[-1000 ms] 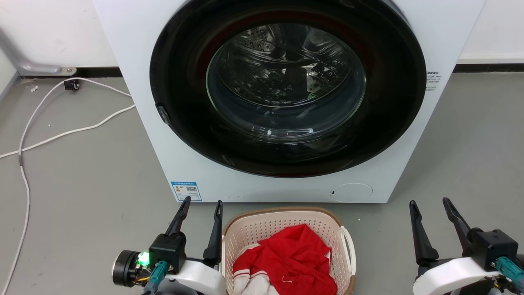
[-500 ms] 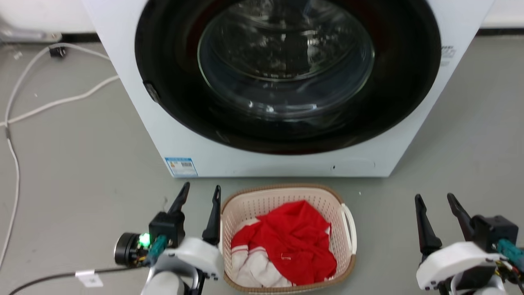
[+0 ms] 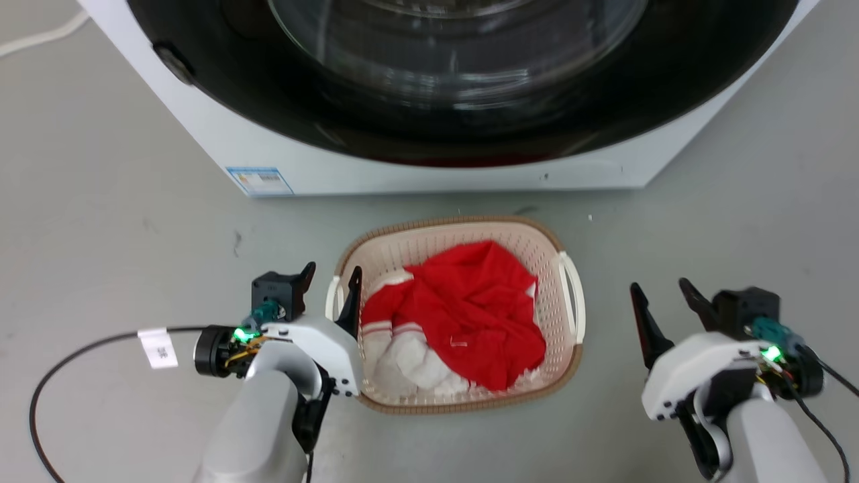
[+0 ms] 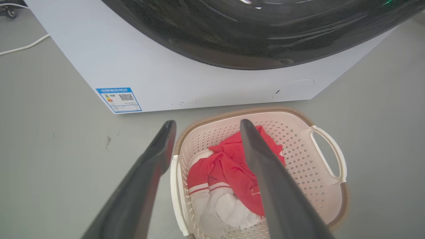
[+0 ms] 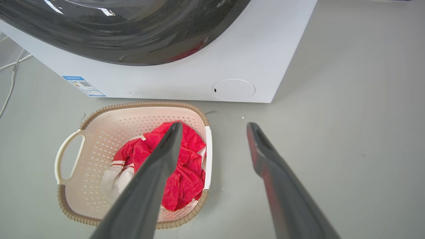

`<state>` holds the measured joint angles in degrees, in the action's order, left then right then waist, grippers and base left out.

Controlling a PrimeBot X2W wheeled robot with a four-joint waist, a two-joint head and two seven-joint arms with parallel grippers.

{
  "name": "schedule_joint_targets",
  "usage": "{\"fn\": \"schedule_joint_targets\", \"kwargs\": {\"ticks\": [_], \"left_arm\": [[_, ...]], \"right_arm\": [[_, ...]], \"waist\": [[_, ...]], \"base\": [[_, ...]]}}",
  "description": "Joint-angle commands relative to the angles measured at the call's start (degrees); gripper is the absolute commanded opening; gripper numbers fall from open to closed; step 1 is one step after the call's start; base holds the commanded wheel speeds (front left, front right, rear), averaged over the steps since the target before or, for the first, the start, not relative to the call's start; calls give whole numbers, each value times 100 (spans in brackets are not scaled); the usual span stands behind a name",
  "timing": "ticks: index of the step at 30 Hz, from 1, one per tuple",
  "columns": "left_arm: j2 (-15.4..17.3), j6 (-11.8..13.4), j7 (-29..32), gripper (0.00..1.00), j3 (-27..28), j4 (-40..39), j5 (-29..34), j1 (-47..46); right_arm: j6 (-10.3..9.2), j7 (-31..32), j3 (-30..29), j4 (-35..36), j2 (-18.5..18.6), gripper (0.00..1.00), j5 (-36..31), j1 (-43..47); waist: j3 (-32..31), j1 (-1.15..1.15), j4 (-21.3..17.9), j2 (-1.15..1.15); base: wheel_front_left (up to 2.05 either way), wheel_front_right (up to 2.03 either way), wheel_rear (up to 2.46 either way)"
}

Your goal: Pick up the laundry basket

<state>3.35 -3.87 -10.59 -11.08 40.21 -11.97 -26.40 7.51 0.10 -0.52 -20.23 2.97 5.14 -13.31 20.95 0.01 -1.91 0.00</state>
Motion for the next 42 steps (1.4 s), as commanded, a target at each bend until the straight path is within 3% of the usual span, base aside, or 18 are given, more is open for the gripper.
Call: {"fn": "schedule_joint_targets", "kwargs": {"ticks": [1,9,20,32,42], "left_arm": [[70,-65,43,100,-3,251,-41,-225],[239,-258,416,100,-53,1412,-256,-950],[444,-356,840,100,-259,2279,-600,-1743],[888,-362,1792,100,-1038,2360,-1469,-2320],[1191,-363,2025,100,-1440,2406,-1953,-2524]], "right_arm": [[-4,45,103,-227,27,100,100,-256],[-4,152,679,-1375,201,100,452,-1175],[-5,202,1419,-2708,352,100,956,-2355],[-5,366,2216,-3957,231,100,1492,-3497],[-5,493,2770,-4489,88,100,1962,-4029]], "waist": [[409,-1,-85,0],[1058,-1,-221,0],[1704,-1,-317,0],[2274,-1,-429,0],[2581,-1,-483,0]], "base": [[0,0,0],[0,0,0],[0,0,0],[0,0,0],[0,0,0]]}}
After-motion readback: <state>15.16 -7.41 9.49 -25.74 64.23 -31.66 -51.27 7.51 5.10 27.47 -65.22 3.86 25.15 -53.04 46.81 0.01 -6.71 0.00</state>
